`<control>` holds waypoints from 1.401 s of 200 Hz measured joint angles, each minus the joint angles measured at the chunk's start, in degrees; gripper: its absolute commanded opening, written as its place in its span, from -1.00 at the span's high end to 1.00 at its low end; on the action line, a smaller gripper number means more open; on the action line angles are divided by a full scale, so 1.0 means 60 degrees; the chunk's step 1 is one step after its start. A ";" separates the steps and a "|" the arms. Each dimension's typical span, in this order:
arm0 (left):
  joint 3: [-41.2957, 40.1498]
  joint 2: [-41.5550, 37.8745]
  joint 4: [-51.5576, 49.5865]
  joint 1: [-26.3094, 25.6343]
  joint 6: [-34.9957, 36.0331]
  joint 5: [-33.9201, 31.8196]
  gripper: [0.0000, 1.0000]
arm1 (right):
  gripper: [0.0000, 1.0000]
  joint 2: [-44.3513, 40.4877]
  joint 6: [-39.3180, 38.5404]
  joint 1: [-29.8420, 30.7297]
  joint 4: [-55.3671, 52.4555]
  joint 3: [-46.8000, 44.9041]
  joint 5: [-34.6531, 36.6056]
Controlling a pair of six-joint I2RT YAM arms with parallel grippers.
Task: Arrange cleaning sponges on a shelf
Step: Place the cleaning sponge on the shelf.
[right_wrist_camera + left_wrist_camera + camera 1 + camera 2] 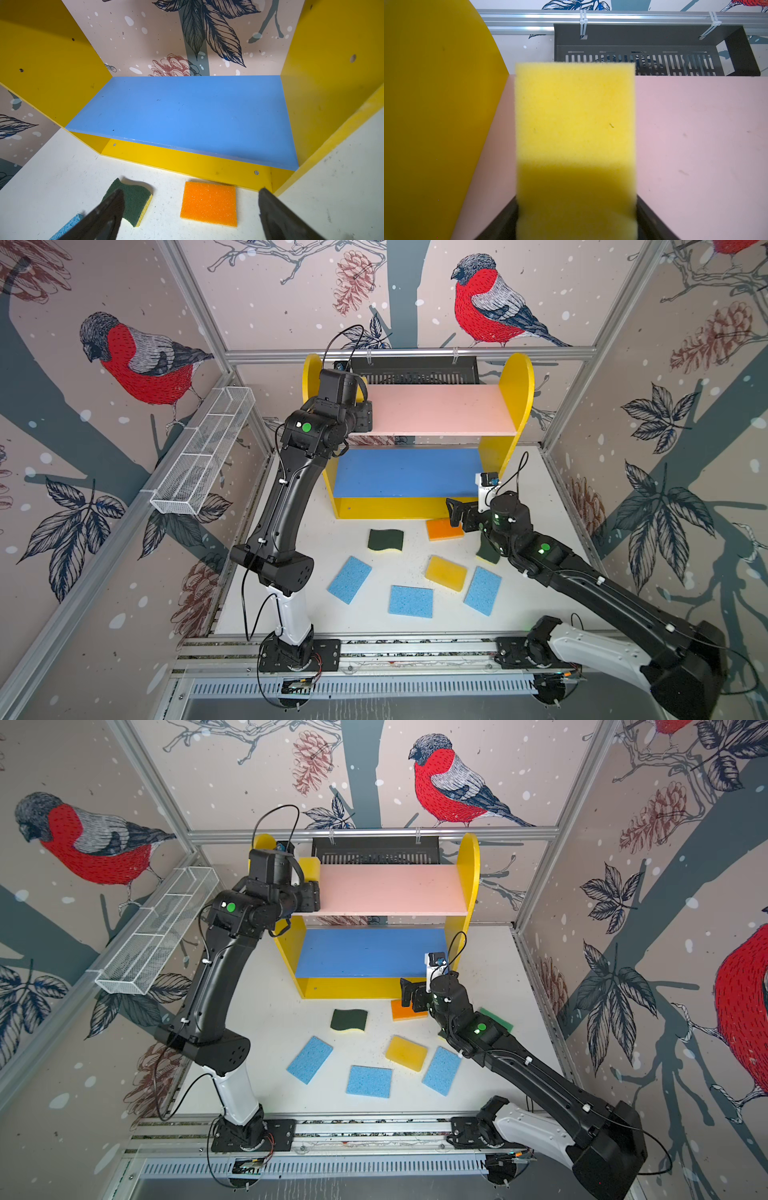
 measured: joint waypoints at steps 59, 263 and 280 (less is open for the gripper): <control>0.0000 0.0000 0.0004 0.0000 -0.0149 0.0131 -0.56 | -0.99 -0.0131 0.0168 0.0000 0.0000 -0.0073 0.0004; -0.1792 -0.1461 0.0568 0.0011 -0.0382 0.0754 -0.60 | -0.99 -0.0634 0.0204 0.0000 -0.0087 -0.0288 0.0266; -0.2426 -0.1872 0.0670 0.0011 -0.0375 0.0958 -0.60 | -0.99 -0.0678 0.0215 0.0000 -0.0149 -0.0288 0.0288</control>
